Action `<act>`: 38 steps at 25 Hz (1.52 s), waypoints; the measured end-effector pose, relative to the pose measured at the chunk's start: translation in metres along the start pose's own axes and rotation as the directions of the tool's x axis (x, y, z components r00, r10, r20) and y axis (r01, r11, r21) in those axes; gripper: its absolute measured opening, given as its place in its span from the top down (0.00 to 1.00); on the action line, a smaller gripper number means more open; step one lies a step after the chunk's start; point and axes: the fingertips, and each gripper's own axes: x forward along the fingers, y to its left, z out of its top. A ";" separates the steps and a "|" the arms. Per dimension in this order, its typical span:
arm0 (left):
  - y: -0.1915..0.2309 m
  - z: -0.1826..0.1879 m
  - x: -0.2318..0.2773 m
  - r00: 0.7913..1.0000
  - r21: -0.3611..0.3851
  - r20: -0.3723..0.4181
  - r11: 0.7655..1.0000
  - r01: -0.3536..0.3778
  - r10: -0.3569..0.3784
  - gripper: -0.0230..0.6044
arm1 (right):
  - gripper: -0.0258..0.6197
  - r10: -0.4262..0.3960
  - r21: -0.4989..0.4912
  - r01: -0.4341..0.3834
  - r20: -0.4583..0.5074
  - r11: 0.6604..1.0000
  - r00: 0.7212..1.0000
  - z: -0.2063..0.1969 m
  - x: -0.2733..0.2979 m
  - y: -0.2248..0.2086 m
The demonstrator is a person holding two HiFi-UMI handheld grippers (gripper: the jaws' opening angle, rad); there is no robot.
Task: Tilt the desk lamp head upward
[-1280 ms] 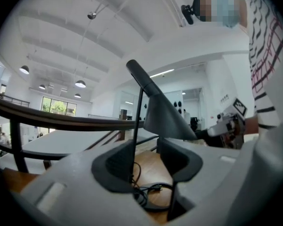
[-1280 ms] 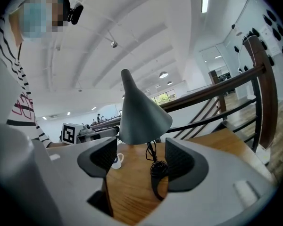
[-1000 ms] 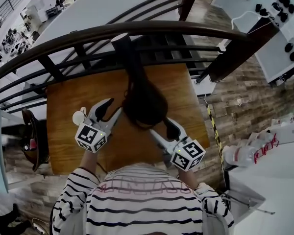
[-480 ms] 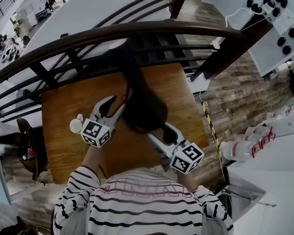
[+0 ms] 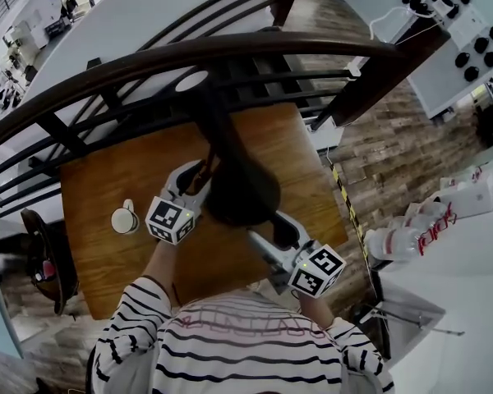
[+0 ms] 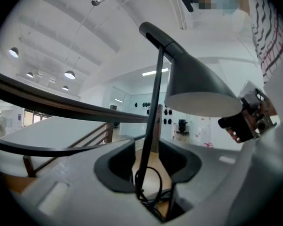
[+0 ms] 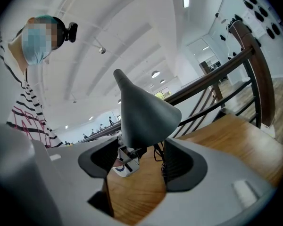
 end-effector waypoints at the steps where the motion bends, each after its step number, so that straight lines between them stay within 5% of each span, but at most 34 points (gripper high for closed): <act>1: -0.001 -0.003 0.001 1.000 0.002 -0.007 1.000 0.005 -0.005 0.74 | 0.51 0.001 0.000 -0.001 0.000 1.000 1.000 -0.001 0.000 0.000; 5: -0.001 -0.009 0.004 1.000 0.007 -0.015 1.000 0.004 -0.004 0.85 | 0.51 0.008 0.005 -0.008 0.000 1.000 1.000 -0.003 -0.001 -0.002; 11: 0.000 -0.010 0.009 1.000 0.023 -0.021 1.000 -0.003 0.003 0.86 | 0.51 0.020 0.016 -0.020 -0.003 1.000 1.000 0.000 -0.003 -0.005; 25: -0.009 -0.012 -0.001 0.998 -0.072 -0.041 0.996 -0.044 0.042 0.85 | 0.53 0.026 -0.020 -0.025 0.057 0.999 0.998 0.008 -0.030 0.011; 38: -0.016 -0.023 -0.005 0.990 -0.016 -0.120 0.996 -0.082 0.080 0.87 | 0.52 0.040 -0.132 -0.018 0.167 0.991 0.985 0.048 -0.086 0.043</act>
